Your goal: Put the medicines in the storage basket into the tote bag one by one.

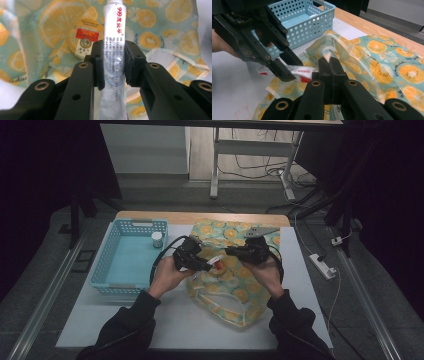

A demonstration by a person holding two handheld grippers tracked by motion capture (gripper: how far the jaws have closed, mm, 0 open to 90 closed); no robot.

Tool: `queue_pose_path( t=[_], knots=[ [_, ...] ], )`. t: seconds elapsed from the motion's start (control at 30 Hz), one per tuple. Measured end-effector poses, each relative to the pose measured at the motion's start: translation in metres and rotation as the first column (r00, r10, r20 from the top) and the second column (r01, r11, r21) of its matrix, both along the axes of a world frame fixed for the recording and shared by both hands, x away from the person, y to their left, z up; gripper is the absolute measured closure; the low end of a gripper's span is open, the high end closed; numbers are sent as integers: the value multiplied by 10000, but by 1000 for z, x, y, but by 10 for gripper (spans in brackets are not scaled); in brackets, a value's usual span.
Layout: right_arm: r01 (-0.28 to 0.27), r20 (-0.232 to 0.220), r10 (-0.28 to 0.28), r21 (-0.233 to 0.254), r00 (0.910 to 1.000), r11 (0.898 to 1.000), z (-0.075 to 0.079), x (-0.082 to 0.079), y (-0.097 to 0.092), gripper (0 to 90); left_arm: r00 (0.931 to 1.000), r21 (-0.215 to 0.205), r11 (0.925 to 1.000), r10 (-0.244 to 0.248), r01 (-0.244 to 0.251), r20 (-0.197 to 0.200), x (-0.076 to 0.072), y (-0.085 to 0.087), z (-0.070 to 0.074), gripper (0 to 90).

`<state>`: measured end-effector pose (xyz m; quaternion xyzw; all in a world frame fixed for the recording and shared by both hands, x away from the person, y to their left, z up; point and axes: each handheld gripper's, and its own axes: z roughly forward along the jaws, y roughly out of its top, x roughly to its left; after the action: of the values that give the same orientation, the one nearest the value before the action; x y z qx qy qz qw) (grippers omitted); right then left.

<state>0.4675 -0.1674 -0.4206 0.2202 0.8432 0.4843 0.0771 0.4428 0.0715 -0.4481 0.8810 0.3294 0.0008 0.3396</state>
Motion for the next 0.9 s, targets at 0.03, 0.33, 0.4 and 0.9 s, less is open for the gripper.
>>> queue_pose_path(
  t=[0.03, 0.33, 0.4, 0.9],
  knots=[
    [-2, -2, 2, 0, 10000, 10000, 0, 0, 0, 900, 10000, 10, 10000, 15, -15, 17, 1, -2, -1, 720],
    [-19, -2, 19, -30, 10000, 10000, 0, 0, 1, 900, 9999, 114, 9998, 163, -163, 55, 15, -16, -10, 720],
    [-33, -10, 33, -38, 10000, 10000, -1, 0, 1, 900, 9998, 119, 9997, 211, -212, 70, 18, -18, -12, 720],
    [-22, -31, 22, -61, 10000, 10000, -2, 0, 2, 900, 9975, 19, 9981, 622, -623, 320, 37, -29, -24, 719]
  ],
)
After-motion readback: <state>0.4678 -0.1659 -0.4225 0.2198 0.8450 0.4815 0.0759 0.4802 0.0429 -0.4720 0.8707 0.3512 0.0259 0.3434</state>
